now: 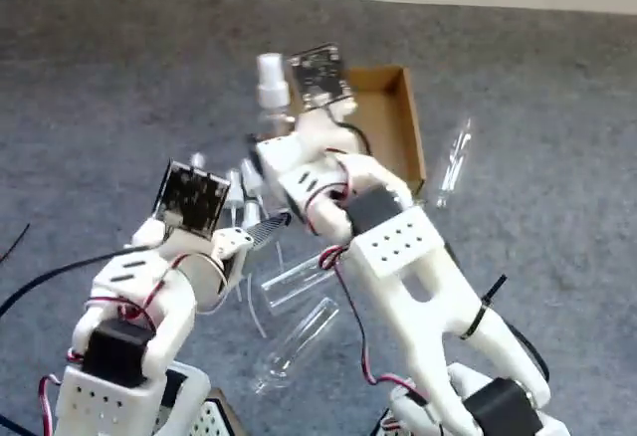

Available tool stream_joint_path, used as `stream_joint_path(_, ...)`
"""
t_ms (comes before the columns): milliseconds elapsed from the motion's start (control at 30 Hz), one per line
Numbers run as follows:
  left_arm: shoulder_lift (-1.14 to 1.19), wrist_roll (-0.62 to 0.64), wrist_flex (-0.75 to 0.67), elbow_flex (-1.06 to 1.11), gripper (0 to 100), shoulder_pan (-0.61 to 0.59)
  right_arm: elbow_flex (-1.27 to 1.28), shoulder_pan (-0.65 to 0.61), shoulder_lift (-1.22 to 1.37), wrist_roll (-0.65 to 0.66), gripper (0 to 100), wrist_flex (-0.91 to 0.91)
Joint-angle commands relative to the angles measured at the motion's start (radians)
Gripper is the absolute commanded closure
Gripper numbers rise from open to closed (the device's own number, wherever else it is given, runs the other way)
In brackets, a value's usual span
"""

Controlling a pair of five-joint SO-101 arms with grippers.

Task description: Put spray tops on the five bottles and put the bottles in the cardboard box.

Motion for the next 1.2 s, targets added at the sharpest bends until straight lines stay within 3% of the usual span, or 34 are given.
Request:
stream_joint_path(0,-0.015,0.008,-0.115,0.074,70,0.002,-0.081,-0.045,-0.007,-0.003,99.4,0.062)
stream_joint_path(200,-0.015,-0.015,-0.207,0.139,70,-0.094,-0.082,-0.045,-0.007,-0.002,99.4,0.17)
stream_joint_path(767,-0.018,-0.054,-0.25,0.202,70,-0.096,-0.087,-0.001,-0.007,0.055,99.4,0.24)
stream_joint_path(967,-0.025,-0.054,-0.216,0.197,70,-0.094,-0.16,0.151,0.051,0.163,99.4,-0.016)
stream_joint_path(1167,-0.025,-0.054,-0.218,0.214,70,-0.102,-0.43,0.216,0.397,0.195,99.4,-0.223)
